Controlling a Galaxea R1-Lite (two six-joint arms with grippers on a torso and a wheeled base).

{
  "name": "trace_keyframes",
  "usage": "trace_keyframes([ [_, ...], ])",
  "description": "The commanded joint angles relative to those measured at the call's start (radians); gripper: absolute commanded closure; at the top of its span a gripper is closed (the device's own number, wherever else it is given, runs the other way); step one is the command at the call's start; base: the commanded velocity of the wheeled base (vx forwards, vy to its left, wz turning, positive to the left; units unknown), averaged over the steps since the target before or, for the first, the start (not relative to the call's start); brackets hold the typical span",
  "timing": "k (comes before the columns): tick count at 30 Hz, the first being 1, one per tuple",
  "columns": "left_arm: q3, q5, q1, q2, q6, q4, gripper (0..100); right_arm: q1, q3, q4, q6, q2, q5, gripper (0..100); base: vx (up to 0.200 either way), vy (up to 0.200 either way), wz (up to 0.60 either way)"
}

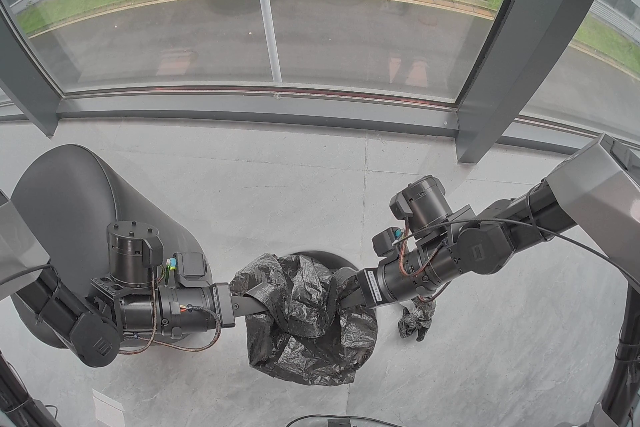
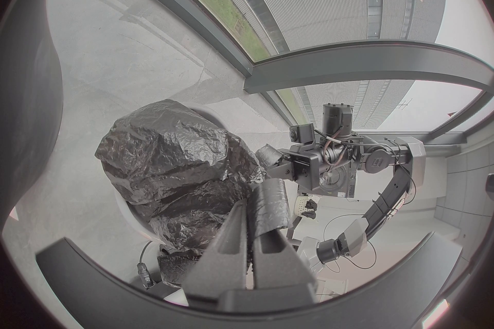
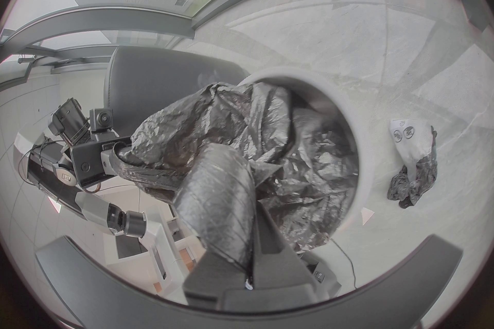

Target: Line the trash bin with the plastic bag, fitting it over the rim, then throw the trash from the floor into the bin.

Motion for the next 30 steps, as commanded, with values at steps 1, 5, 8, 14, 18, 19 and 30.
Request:
trace_keyframes([
  [1,-0.011,-0.001,0.0,0.025,0.0,0.0,100,-0.021,0.007,-0.001,-0.007,0.011,-0.001,100,0.0,0.0,0.0],
  [5,0.006,0.001,-0.01,0.009,-0.007,0.0,100,-0.022,0.06,-0.004,-0.01,-0.009,-0.003,100,0.0,0.0,0.0],
  [8,0.029,-0.001,-0.036,-0.009,-0.026,0.0,100,-0.027,0.108,-0.005,-0.028,-0.035,-0.006,100,0.0,0.0,0.0],
  [14,0.035,-0.001,-0.056,0.019,-0.029,-0.002,100,-0.027,0.177,-0.01,-0.042,-0.069,-0.027,100,0.0,0.0,0.0],
  [18,0.04,-0.001,-0.065,0.028,-0.03,-0.002,100,-0.028,0.212,-0.056,-0.04,-0.067,-0.056,100,0.0,0.0,0.0],
  [19,0.041,-0.002,-0.066,0.031,-0.03,-0.002,100,-0.028,0.232,-0.097,-0.031,-0.06,-0.073,100,0.0,0.0,0.0],
  [30,0.038,-0.009,-0.066,0.031,-0.034,-0.003,100,-0.039,0.327,-0.263,-0.034,-0.007,-0.085,100,0.0,0.0,0.0],
])
